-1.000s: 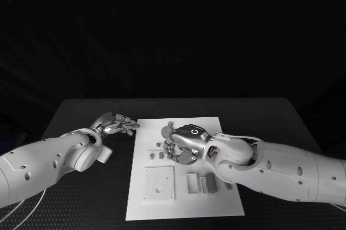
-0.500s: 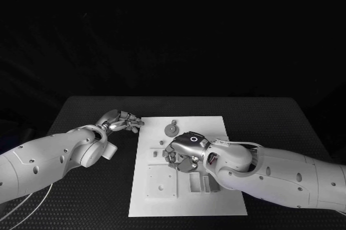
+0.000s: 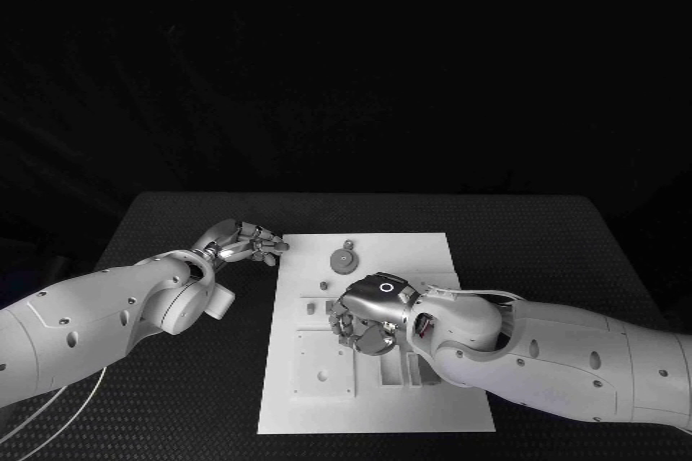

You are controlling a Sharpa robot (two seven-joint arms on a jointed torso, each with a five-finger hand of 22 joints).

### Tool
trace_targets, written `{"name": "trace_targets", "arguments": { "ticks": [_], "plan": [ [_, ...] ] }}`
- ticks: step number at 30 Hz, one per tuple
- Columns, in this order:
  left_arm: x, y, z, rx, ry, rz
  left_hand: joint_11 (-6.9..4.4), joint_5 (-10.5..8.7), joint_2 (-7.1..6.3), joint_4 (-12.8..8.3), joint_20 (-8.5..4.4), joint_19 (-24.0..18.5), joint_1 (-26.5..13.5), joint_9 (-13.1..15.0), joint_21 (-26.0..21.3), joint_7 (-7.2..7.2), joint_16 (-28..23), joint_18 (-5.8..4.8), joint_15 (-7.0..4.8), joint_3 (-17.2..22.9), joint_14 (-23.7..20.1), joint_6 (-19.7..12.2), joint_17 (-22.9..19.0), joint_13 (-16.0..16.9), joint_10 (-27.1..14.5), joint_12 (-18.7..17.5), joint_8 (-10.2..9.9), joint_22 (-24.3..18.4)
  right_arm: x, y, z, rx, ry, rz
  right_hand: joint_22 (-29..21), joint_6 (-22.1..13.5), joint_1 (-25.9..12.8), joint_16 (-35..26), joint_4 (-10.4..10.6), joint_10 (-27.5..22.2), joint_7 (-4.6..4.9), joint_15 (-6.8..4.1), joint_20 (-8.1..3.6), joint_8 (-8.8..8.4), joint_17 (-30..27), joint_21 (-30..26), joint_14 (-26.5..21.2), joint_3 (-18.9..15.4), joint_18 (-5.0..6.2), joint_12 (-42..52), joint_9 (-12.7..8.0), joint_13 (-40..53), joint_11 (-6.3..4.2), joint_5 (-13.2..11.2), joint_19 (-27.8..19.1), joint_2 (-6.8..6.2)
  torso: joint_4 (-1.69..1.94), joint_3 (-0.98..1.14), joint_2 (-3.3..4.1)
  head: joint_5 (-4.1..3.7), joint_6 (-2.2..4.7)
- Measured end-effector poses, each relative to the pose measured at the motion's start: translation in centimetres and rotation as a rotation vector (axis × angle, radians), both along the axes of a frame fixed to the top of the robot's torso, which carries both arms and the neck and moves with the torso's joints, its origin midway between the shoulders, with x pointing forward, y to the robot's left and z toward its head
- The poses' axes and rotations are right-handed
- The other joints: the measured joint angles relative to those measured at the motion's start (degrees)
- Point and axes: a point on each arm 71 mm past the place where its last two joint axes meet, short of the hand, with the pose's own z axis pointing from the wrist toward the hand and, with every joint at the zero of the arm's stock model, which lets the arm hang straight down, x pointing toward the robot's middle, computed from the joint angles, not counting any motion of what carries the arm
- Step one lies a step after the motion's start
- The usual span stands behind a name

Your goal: Assemble the parts on the task board

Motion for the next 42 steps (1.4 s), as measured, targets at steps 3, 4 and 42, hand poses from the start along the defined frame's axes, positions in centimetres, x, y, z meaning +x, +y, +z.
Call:
{"name": "trace_targets", "arguments": {
  "ticks": [3, 4, 42],
  "plan": [
    [0.0, 0.0, 0.0, 0.0, 0.0, 0.0, 0.0, 0.0, 0.0, 0.0, 0.0, 0.0, 0.0, 0.0, 0.0, 0.0, 0.0, 0.0, 0.0, 0.0, 0.0, 0.0, 0.0, 0.0, 0.0, 0.0, 0.0, 0.0, -0.1, 0.2, -0.2, -0.002, 0.006, 0.005, 0.0, 0.0, 0.0, 0.0, 0.0, 0.0, 0.0, 0.01, 0.0, -0.01, 0.0, 0.0, 0.0, 0.0, 0.01, 0.0, 0.0, 0.1, 0.0, 0.0, 0.0, 0.0, -0.01, -0.02, 0.0, -0.1, 0.04],
    [0.0, 0.0, 0.0, 0.0, 0.001, 0.0, 0.0, 0.0, 0.0, 0.0, 0.0, 0.0, 0.0, 0.0, 0.0, 0.0, 0.0, 0.0, 0.0, 0.0, 0.0, 0.0, 0.0, 0.0, 0.0, 0.0, 0.0, 0.0, -0.2, 0.2, -0.2, -0.002, 0.007, 0.006, 0.0, 0.0, 0.0, 0.0, 0.0, 0.0, -0.03, 0.02, 0.0, -0.01, 0.0, 0.0, 0.0, 0.0, 0.0, 0.0, 0.0, 0.1, 0.0, 0.0, 0.0, 0.0, 0.0, -0.02, 0.0, -0.13, 0.05],
    [0.0, 0.0, 0.0, -0.001, 0.001, 0.001, 0.0, 0.0, 0.23, 0.0, 0.0, 0.0, 0.2, 0.0, 0.0, 0.0, -0.3, 0.0, 0.0, 0.0, 0.0, 0.0, 0.3, -0.1, 0.0, 0.0, 0.0, -0.2, -0.2, 0.4, -1.5, -0.044, 0.042, 0.011, 0.0, 0.1, -0.2, 0.0, -0.1, -0.1, 0.12, 0.01, 0.11, 0.02, 0.1, 0.0, -0.2, -0.1, 0.0, 0.0, 0.1, 0.1, -0.08, -0.1, -0.1, 0.22, 0.03, 0.04, -0.02, 0.11, -0.42]
  ]
}}
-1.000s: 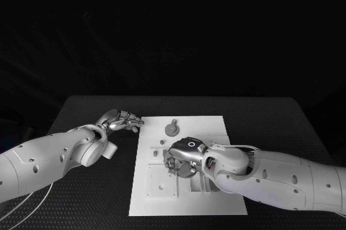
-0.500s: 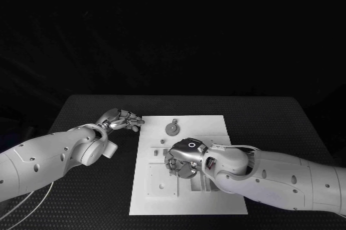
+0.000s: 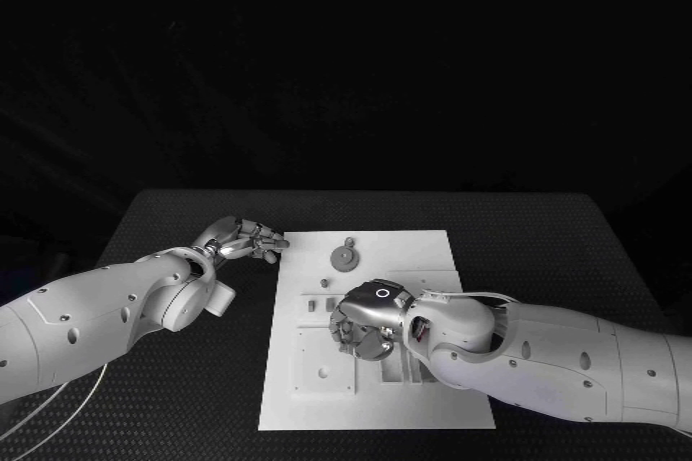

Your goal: Assemble the parts on the task board

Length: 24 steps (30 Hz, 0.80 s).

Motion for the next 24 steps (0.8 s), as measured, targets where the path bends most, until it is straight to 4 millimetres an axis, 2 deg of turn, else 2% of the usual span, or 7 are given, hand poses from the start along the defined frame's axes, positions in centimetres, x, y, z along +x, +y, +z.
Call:
{"name": "trace_targets", "arguments": {
  "ticks": [21, 24],
  "plan": [
    [0.0, 0.0, 0.0, 0.0, 0.0, 0.0, 0.0, 0.0, 0.0, 0.0, 0.0, 0.0, 0.0, 0.0, 0.0, 0.0, 0.0, 0.0, 0.0, 0.0, 0.0, 0.0, 0.2, -0.1, 0.0, 0.0, 0.0, 0.0, -0.07, 0.46, -0.54, -0.023, 0.012, 0.012, 0.0, -0.4, 0.0, 0.0, 0.0, -0.1, -0.03, 0.06, 0.05, -0.19, 0.1, 0.0, 0.0, 0.0, 0.0, -0.3, 0.2, 0.3, 0.08, 0.0, -0.1, -0.01, -0.01, -0.01, 0.0, 0.02, -0.02],
    [-0.01, 0.01, 0.0, 0.0, 0.0, 0.0, 0.0, 0.0, 0.0, 0.0, 0.0, 0.0, 0.0, 0.0, 0.0, 0.0, 0.0, 0.0, 0.0, 0.0, 0.0, 0.0, 0.2, 0.0, 0.0, 0.0, 0.0, -0.1, -0.09, 0.6, -0.74, -0.028, 0.016, 0.015, 0.0, -0.7, 0.0, 0.0, 0.0, -0.4, 0.05, 0.07, -0.11, -0.2, 0.2, 0.0, 0.0, 0.0, 0.01, -0.7, 0.2, 0.3, 0.39, 0.0, -0.3, -0.01, 0.01, -0.02, 0.0, 0.02, -0.07]
  ]
}}
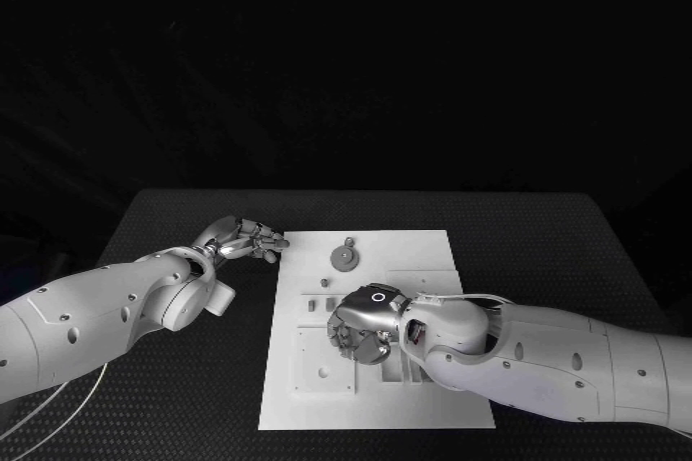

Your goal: Assemble the parts on the task board

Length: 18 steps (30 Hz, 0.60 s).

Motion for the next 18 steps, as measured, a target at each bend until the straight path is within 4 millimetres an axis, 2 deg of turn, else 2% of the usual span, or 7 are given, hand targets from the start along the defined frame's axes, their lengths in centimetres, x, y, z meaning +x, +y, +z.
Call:
{"name": "trace_targets", "arguments": {
  "ticks": [3, 10, 14, 17, 18],
  "plan": [
    [0.0, 0.0, 0.0, 0.0, 0.0, 0.0, 0.0, 0.0, 0.0, 0.0, 0.0, 0.0, 0.0, 0.0, 0.0, 0.0, 0.0, 0.0, 0.0, 0.0, 0.0, 0.0, 0.0, 0.0, 0.0, 0.0, 0.0, 0.0, -0.04, 0.06, -0.1, -0.004, 0.002, 0.003, 0.0, -0.1, 0.0, 0.0, 0.0, 0.0, -0.04, 0.01, 0.18, -0.01, 0.0, 0.0, 0.0, 0.0, 0.0, -0.2, 0.0, 0.0, 0.0, 0.0, -0.2, 0.0, 0.02, 0.01, 0.0, -0.01, -0.02],
    [-0.01, 0.07, 0.0, 0.001, 0.0, 0.001, 0.0, 0.0, 0.0, 0.0, 0.0, 0.0, 0.0, -0.1, 0.0, 0.0, 0.0, 0.0, 0.0, 0.0, 0.0, 0.0, 0.1, 0.0, 0.0, 0.0, 0.0, 0.0, -0.05, 0.0, -0.27, -0.008, 0.01, 0.002, 0.0, -0.5, -1.5, -0.2, 0.5, -0.4, 0.24, 0.16, 0.38, -0.16, 0.1, 0.0, -0.6, -0.5, -0.01, -0.8, 0.0, -0.1, 0.41, 0.0, -0.4, -1.46, 0.0, -0.02, 0.0, 0.0, -0.1],
    [-0.02, 0.06, 0.0, 0.001, 0.001, 0.001, 0.0, 0.0, 0.0, 0.0, 0.0, 0.0, 0.0, 0.0, 0.0, 0.0, 0.0, 0.0, 0.0, 0.0, 0.0, 0.0, 0.1, 0.0, 0.0, 0.0, 0.0, 0.0, -0.04, -0.06, -0.32, -0.002, 0.014, -0.003, 0.0, -2.3, -2.6, -0.6, 0.7, -2.3, 1.1, 0.87, 0.31, -1.51, 0.2, 0.0, -1.5, -0.7, 0.0, -1.6, -0.1, 0.0, 1.32, 0.0, -0.5, -2.61, -0.02, -0.02, -0.01, 0.0, -0.09],
    [-0.02, 0.06, -0.01, 0.001, 0.001, 0.001, 0.0, 0.0, 0.0, 0.0, 0.0, 0.0, 0.0, 0.0, 0.0, 0.0, 0.0, 0.0, 0.0, 0.0, 0.0, 0.0, 0.1, 0.0, 0.0, 0.0, 0.0, 0.0, -0.03, -0.11, -0.33, 0.005, 0.018, -0.007, 0.0, -5.4, -3.3, -0.6, 0.9, -4.1, 2.49, 1.53, 0.41, -3.01, 0.3, 0.0, -1.8, -0.9, 0.0, -2.7, -0.5, 0.0, 1.91, 0.0, -0.8, -3.3, -0.04, 0.01, -0.01, 0.01, -0.05],
    [-0.02, 0.06, -0.01, 0.001, 0.001, 0.001, 0.0, 0.0, 0.0, 0.1, 0.0, 0.0, 0.0, 0.0, 0.0, 0.0, 0.0, 0.0, 0.0, -0.1, 0.0, 0.0, 0.1, 0.0, 0.0, 0.0, 0.0, 0.0, -0.03, -0.14, -0.31, 0.01, 0.02, -0.008, 0.0, -6.5, -3.5, -0.6, 0.9, -4.8, 2.88, 1.93, 0.5, -3.62, 0.4, 0.0, -2.0, -0.9, 0.0, -3.2, -0.7, 0.0, 2.17, 0.0, -0.9, -3.89, -0.05, 0.0, -0.01, 0.01, -0.04]
  ]
}}
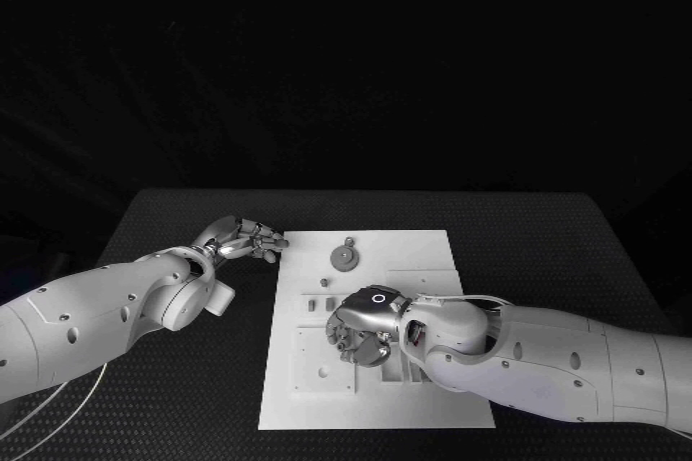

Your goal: Assemble the parts on the task board

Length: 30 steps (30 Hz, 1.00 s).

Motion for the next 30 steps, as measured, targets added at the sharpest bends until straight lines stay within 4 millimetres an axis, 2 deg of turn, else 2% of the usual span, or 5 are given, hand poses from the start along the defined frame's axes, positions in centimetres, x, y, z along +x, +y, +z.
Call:
{"name": "trace_targets", "arguments": {
  "ticks": [6, 13, 21, 26, 30],
  "plan": [
    [0.0, 0.0, 0.0, 0.0, 0.001, 0.0, 0.0, 0.0, 0.0, 0.0, 0.0, 0.0, 0.0, 0.0, 0.0, 0.0, -0.2, 0.0, 0.0, 0.0, 0.0, 0.0, 0.0, 0.0, 0.0, 0.0, 0.0, 0.0, -0.1, -0.4, 0.0, 0.02, 0.005, -0.006, 0.0, -1.6, -0.7, 0.0, 1.3, -1.6, 0.73, 0.43, 0.2, -0.78, 0.1, -0.2, -0.2, -0.1, -0.01, -1.0, -0.2, -1.2, 0.82, 0.0, -0.2, -2.3, 0.0, 0.04, 0.0, 0.0, 0.06],
    [0.0, 0.1, 0.0, 0.001, 0.001, 0.002, 0.0, 0.0, 0.0, 0.0, 0.0, 0.0, 0.0, 0.0, 0.0, 0.0, -0.2, 0.0, 0.0, 0.0, 0.0, 0.0, 0.1, -0.1, 0.0, 0.0, 0.0, 0.0, -0.3, -2.0, 0.3, 0.042, -0.001, -0.031, 0.0, -2.7, -0.6, 0.0, 2.1, -2.6, 1.43, 0.63, 0.31, -0.82, 0.2, -0.2, -0.2, 0.3, -0.47, -0.6, -0.2, -0.8, 1.09, 0.0, -0.3, -3.34, -0.01, 0.07, 0.0, -0.09, 0.25],
    [0.0, 0.3, 0.0, 0.003, 0.002, 0.005, 0.0, 0.0, 0.0, 0.0, 0.0, 0.0, 0.0, 0.0, 0.0, 0.0, -0.2, 0.0, 0.0, 0.0, 0.0, 0.0, 0.1, 0.0, 0.0, 0.0, 0.0, -0.1, 1.1, -3.9, 4.2, 0.112, -0.085, -0.08, 0.0, -3.0, -0.6, 0.0, 2.5, -2.8, 1.49, 0.64, 0.39, -0.82, 0.1, -0.2, -0.2, 0.4, -0.52, -0.6, -0.2, -0.8, 1.22, 0.0, -0.4, -3.79, -0.04, 0.07, -0.01, -0.25, 0.48],
    [0.0, 0.3, 0.0, 0.003, 0.002, 0.006, 0.0, 0.0, 0.0, 0.0, 0.0, 0.0, 0.0, 0.0, 0.0, 0.0, -0.2, 0.0, 0.0, 0.0, 0.0, 0.0, 0.1, 0.0, 0.0, 0.0, 0.0, -0.1, 2.4, -5.8, 6.5, 0.144, -0.141, -0.132, 0.0, -3.1, -0.6, 0.0, 2.9, -2.8, 1.56, 0.64, 0.18, -0.82, 0.2, -0.2, -0.2, 0.5, -0.53, -0.6, -0.2, -0.8, 1.22, 0.0, -0.2, -3.79, -0.07, 0.05, -0.01, -0.43, 0.73],
    [0.0, 0.3, 0.0, 0.003, 0.002, 0.006, 0.0, 0.0, 0.0, 0.0, 0.0, 0.0, 0.0, 0.0, 0.0, 0.0, -0.2, 0.0, 0.0, 0.0, 0.0, 0.0, 0.2, 0.0, 0.0, 0.0, 0.0, -0.1, 3.8, -7.3, 7.6, 0.147, -0.176, -0.18, 0.0, -3.3, -0.4, 0.0, 3.2, -2.9, 1.62, 0.83, 0.18, -0.82, 0.2, -0.2, 0.0, 0.5, -0.55, -0.6, -0.1, -0.7, 1.13, 0.0, -0.1, -4.4, -0.05, 0.05, -0.01, -0.57, 0.83]
  ]
}}
